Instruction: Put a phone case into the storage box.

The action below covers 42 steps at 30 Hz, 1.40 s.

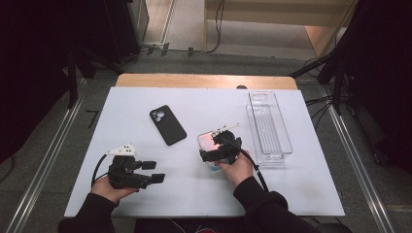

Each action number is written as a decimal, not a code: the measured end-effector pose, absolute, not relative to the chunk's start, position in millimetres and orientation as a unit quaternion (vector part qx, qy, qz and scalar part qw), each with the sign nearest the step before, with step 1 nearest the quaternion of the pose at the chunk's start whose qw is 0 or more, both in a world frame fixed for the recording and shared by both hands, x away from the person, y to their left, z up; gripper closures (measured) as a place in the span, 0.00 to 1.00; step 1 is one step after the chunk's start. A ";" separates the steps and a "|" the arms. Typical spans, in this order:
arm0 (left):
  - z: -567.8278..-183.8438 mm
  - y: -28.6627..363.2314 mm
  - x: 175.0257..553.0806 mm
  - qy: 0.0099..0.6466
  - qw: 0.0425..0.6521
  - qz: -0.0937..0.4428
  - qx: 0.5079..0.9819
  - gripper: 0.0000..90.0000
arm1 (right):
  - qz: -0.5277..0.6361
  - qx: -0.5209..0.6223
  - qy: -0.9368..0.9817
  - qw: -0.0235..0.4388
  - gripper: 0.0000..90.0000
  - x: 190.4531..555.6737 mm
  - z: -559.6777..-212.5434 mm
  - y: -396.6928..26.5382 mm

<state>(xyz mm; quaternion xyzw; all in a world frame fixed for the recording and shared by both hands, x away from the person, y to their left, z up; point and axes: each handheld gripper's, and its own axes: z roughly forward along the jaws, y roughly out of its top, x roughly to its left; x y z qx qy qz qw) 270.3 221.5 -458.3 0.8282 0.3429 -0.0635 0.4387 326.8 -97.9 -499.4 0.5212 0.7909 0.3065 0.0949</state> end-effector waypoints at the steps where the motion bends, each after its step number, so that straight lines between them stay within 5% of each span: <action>1: -458.3 221.5 270.3 0.343 0.439 -0.064 0.828 0.32 | 0.305 0.521 0.791 0.098 0.04 326.2 -500.7 -97.7; 15: -458.6 221.1 270.7 0.343 0.438 -0.065 0.829 0.32 | 0.281 0.505 0.806 0.129 0.04 320.6 -508.9 -90.6; 20: -458.8 220.9 270.8 0.343 0.438 -0.064 0.829 0.32 | 0.281 0.502 0.803 0.156 0.11 316.5 -510.8 -90.2; 42: -458.8 220.8 271.4 0.345 0.438 -0.064 0.828 0.32 | 0.307 0.493 0.800 0.153 0.16 312.5 -513.0 -97.6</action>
